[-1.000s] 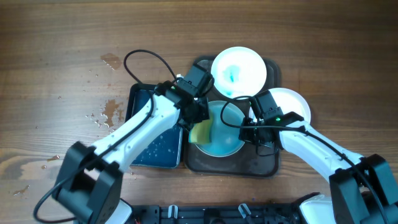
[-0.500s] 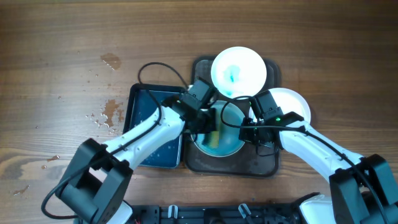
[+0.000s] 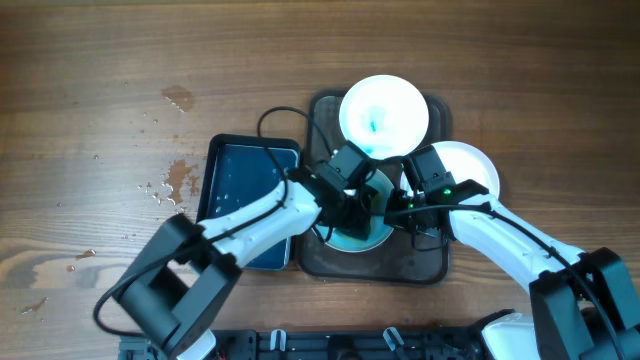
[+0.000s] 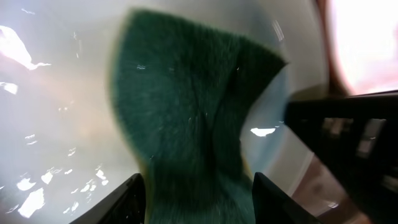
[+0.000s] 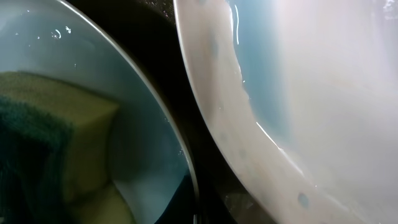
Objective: Clean dirty plates on tray and stack at the side
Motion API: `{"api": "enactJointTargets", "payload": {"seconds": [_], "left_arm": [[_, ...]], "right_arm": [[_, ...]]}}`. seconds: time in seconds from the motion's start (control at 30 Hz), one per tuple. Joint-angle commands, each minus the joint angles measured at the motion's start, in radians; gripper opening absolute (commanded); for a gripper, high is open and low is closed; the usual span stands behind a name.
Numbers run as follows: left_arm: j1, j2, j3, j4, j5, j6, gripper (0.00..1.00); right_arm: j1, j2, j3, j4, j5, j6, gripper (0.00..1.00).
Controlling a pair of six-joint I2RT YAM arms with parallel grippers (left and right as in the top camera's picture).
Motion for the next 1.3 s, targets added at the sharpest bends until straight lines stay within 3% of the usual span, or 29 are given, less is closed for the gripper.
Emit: {"api": "enactJointTargets", "payload": {"seconds": [0.0,0.1,0.13,0.17,0.37,0.63,0.7,0.8,0.87,0.9,0.97,1.07,1.1,1.2,1.27], "left_arm": [[-0.008,0.019,-0.006,0.041,-0.049,0.016,0.46],[-0.006,0.043,-0.006,0.064,-0.086,0.011,0.31],[-0.005,0.049,-0.006,0.074,-0.102,0.011,0.09],[-0.005,0.049,-0.005,0.074,-0.123,-0.008,0.04],[0.044,-0.047,0.064,-0.1,-0.217,-0.106,0.04],[0.268,-0.328,0.077,-0.334,-0.162,-0.116,0.04],[0.361,-0.329,0.071,-0.396,-0.201,-0.072,0.04],[0.433,-0.306,-0.02,-0.362,-0.229,-0.037,0.04],[0.458,-0.275,-0.105,-0.295,-0.24,-0.037,0.04],[0.468,-0.254,-0.15,-0.243,-0.239,-0.037,0.04],[0.473,-0.227,-0.177,-0.183,-0.238,-0.037,0.04],[0.473,-0.244,-0.158,-0.188,-0.22,-0.037,0.16],[0.473,-0.267,-0.134,-0.22,-0.219,-0.037,0.24],[0.473,-0.357,-0.075,-0.304,-0.194,-0.037,0.63],[0.475,-0.445,-0.068,-0.321,-0.194,-0.037,0.8]], "right_arm": [[-0.004,0.028,-0.017,-0.009,0.074,-0.01,0.04],[-0.004,0.028,-0.017,-0.01,0.073,-0.01,0.04],[-0.004,0.028,-0.017,-0.011,0.072,-0.01,0.04],[-0.004,0.028,-0.017,-0.01,0.073,-0.01,0.04],[-0.004,0.028,-0.017,-0.011,0.061,-0.01,0.04],[-0.004,0.028,-0.017,-0.009,0.057,-0.022,0.04],[-0.004,0.028,-0.017,0.019,-0.002,-0.145,0.04],[-0.004,0.028,-0.017,0.076,-0.127,-0.34,0.05],[-0.005,0.028,-0.017,0.079,-0.122,-0.294,0.22],[-0.005,0.03,-0.018,0.081,-0.08,-0.199,0.32],[-0.008,0.034,-0.018,0.107,-0.055,-0.174,0.32],[-0.01,0.034,-0.018,0.11,-0.054,-0.201,0.04],[-0.012,0.032,-0.015,0.106,-0.055,-0.191,0.04],[-0.019,-0.039,0.104,-0.055,-0.033,-0.251,0.04],[-0.019,-0.096,0.269,-0.235,0.015,-0.328,0.04]]}}
